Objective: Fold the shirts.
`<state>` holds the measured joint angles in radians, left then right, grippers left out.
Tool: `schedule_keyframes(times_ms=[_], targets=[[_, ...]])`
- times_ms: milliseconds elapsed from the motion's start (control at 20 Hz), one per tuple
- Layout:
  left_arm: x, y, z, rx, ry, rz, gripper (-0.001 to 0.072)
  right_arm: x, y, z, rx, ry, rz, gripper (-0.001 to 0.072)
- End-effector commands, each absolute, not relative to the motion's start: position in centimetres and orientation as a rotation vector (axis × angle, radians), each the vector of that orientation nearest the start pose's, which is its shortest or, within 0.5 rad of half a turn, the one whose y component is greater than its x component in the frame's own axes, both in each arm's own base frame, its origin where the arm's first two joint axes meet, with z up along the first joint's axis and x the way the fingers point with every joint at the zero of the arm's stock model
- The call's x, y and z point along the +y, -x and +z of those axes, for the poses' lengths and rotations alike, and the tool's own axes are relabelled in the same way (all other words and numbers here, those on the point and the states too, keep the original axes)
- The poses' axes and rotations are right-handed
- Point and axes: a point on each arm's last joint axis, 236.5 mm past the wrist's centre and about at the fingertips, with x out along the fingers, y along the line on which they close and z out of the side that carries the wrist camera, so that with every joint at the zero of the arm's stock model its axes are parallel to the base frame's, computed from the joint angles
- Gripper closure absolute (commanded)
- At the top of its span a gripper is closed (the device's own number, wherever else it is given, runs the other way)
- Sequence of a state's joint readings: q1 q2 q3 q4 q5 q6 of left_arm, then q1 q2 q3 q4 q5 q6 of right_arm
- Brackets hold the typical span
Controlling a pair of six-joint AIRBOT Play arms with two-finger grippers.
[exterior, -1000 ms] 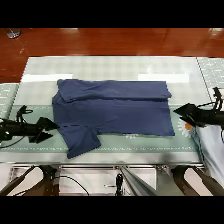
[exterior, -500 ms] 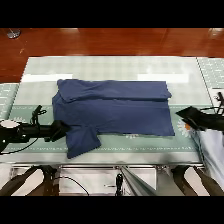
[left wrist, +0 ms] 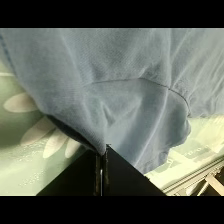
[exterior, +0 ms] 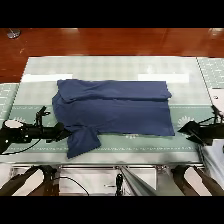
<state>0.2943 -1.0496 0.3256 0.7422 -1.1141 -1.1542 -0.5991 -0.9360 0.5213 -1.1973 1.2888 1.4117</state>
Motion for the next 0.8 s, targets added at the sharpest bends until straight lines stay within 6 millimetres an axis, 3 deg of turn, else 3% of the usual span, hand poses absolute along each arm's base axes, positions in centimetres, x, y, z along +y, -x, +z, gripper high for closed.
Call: schedule_keyframes(times_ms=[0, 350, 700, 750], targets=[[-10.3, -20.3, -10.0, 1.471, 0.840, -0.305, 0.0684, 0.0, -18.2, -8.9, 1.619, -0.716, -0.043, 0.0088], [-10.3, -20.3, -10.0, 1.471, 0.840, -0.305, 0.0683, 1.6, -24.8, -9.2, 1.435, -0.854, 0.070, 0.0088], [-10.3, -20.3, -10.0, 1.472, 0.841, -0.307, 0.0683, 3.2, -25.0, -10.3, 1.488, -0.883, 0.126, 0.0090], [-10.3, -20.3, -10.0, 1.472, 0.841, -0.307, 0.0683, 3.8, -25.0, -10.3, 1.497, -0.856, 0.151, 0.0130]])
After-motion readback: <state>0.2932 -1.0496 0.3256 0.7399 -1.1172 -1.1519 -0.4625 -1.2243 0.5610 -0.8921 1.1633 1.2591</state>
